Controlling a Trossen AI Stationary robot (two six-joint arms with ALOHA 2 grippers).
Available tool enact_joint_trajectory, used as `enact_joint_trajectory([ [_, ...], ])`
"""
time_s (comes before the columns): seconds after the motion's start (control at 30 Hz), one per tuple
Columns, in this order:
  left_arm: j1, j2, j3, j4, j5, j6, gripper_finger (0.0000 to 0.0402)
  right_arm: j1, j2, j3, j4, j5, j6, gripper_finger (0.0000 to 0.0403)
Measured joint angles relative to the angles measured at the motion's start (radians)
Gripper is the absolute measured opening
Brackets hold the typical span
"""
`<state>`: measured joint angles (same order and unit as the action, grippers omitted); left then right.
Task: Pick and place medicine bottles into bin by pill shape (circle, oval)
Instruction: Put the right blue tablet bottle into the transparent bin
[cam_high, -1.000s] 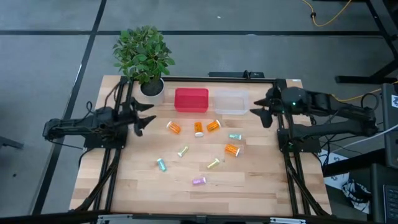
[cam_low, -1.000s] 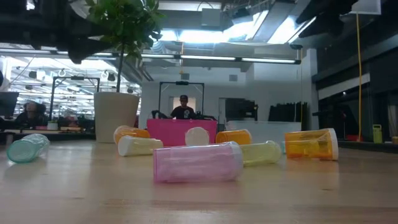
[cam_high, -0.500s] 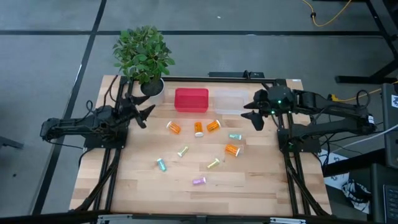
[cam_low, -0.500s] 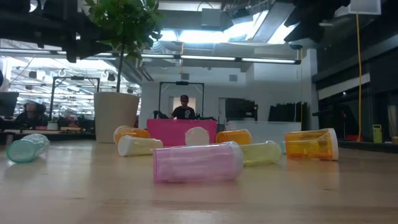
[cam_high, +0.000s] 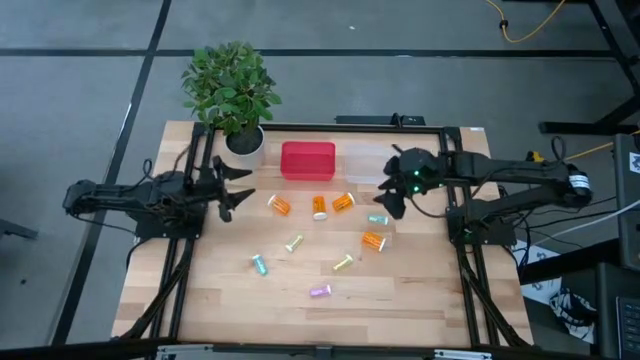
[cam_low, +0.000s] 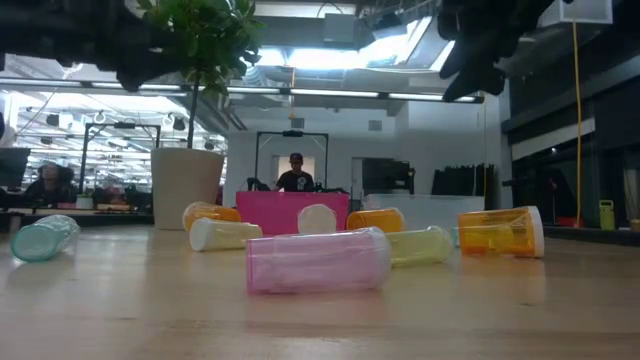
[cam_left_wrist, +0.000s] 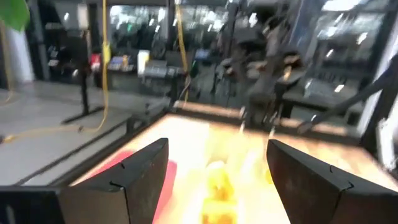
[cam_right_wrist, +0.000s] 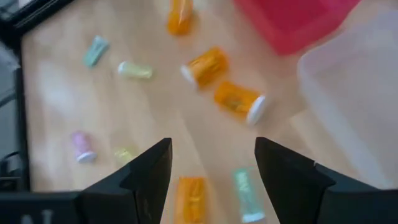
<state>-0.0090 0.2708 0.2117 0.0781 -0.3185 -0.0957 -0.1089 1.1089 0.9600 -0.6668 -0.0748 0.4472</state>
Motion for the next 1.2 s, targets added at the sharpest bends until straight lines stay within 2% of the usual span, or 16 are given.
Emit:
enact_joint_trajectory([
  [0.1,-0.044,0.060,0.050,0.000,-0.021,0.034,0.0265,0.042,-0.007,0.000,-0.009,-0.022,0.039,0.0233],
  [0.23,-0.102,0.140,0.111,0.001,-0.091,0.108,0.0265,0.106,-0.027,0.000,-0.063,0.059,0.044,0.0233],
  [0.33,-0.136,0.200,0.154,-0.062,-0.137,0.104,0.0265,0.147,-0.023,0.000,-0.117,0.074,0.037,0.0233],
  [0.53,-0.171,0.284,0.211,-0.141,-0.141,0.023,0.0265,0.192,0.018,-0.001,-0.175,0.107,-0.120,0.0233],
  [0.7,-0.171,0.294,0.227,-0.155,-0.143,0.021,0.0265,0.169,0.079,-0.001,-0.173,0.107,-0.217,0.0233],
  [1.0,-0.171,0.289,0.230,-0.180,-0.147,-0.011,0.0265,0.051,0.257,-0.002,-0.229,0.072,-0.197,0.0233],
  [1.2,-0.171,0.289,0.230,-0.233,-0.162,-0.037,0.0265,0.033,0.337,-0.002,-0.171,0.024,-0.244,0.0233],
])
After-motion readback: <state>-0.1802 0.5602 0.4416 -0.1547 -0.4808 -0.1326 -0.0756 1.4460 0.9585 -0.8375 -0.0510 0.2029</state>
